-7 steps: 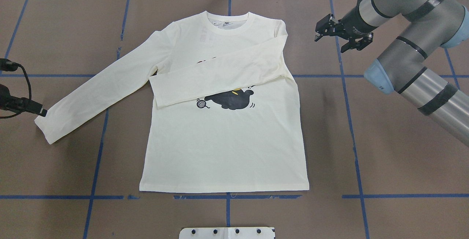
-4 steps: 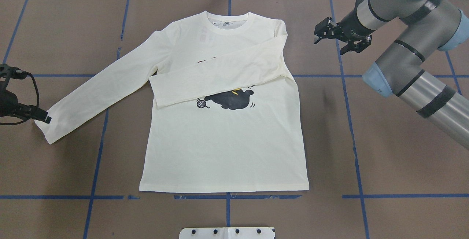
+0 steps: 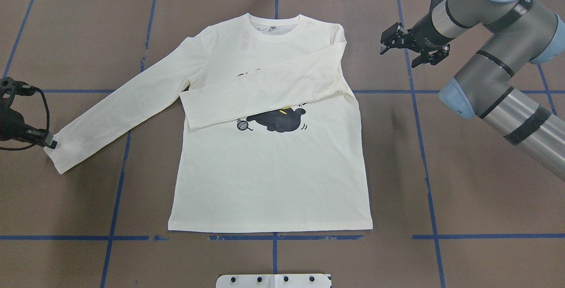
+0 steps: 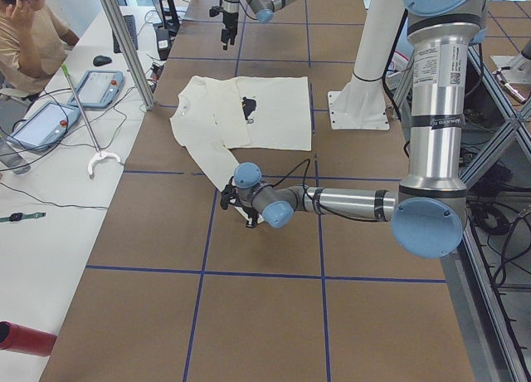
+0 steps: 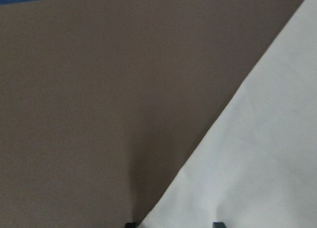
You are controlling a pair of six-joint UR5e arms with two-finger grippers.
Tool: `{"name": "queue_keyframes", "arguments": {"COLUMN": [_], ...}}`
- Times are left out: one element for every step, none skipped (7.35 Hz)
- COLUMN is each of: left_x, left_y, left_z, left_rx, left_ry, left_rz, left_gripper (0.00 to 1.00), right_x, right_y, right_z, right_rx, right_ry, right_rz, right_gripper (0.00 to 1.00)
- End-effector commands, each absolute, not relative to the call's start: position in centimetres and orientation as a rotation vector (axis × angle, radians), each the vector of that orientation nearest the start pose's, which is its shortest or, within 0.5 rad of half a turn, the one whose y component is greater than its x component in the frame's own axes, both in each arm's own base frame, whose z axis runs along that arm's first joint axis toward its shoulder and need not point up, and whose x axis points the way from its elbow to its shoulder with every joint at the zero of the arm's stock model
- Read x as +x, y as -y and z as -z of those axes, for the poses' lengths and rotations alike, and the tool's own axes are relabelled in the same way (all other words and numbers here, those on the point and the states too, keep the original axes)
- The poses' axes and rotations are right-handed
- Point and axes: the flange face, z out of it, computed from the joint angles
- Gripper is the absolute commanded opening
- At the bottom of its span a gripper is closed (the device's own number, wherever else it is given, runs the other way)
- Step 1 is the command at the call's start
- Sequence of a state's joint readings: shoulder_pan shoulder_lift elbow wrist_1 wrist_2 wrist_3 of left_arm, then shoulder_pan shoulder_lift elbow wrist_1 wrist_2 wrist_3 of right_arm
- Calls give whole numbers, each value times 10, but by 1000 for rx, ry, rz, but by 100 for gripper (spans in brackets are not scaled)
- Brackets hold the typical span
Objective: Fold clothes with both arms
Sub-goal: 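Release the sleeve and raise the right gripper away while left gripper approaches other cuff, then grasp the sleeve cuff nearest the left gripper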
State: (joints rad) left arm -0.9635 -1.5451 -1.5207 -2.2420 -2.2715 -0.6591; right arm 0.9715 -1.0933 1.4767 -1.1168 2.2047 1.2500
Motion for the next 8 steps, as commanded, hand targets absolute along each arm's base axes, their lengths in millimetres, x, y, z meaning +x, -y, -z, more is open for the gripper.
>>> {"name": "queue_keyframes", "arguments": {"left_x": [233,236,238,242,262,305,369,428], "left_y": [456,461,459,457,485,527,526,535], "left_z": [-619,-599,-565,-505,-419,-327,-255,-205], "left_rx": [62,85,113,78,20,-39,-142,-142], "left_ry": [-890,-916,-968,-1084,-1151,-1196,-1238,-1238], "left_rz": [-159,-172,-200,-193,-92,26,79,157], "left_gripper": [0,0,0,0,0,0,0,0], "right_x": [-325,-324,-324,-324,-319,-308,-290,-275], "right_y": [608,609,608,608,603,587,574,562], "right_z": [-374,-374,-373,-373,-377,-390,-407,-440], "right_rx": [13,15,14,16,15,10,18,50], "right_ry": [1004,1003,1005,1004,1005,1001,991,965], "right_rz": [-332,-334,-333,-332,-333,-331,-316,-262], "right_gripper": [100,100,100,100,100,100,100,100]}}
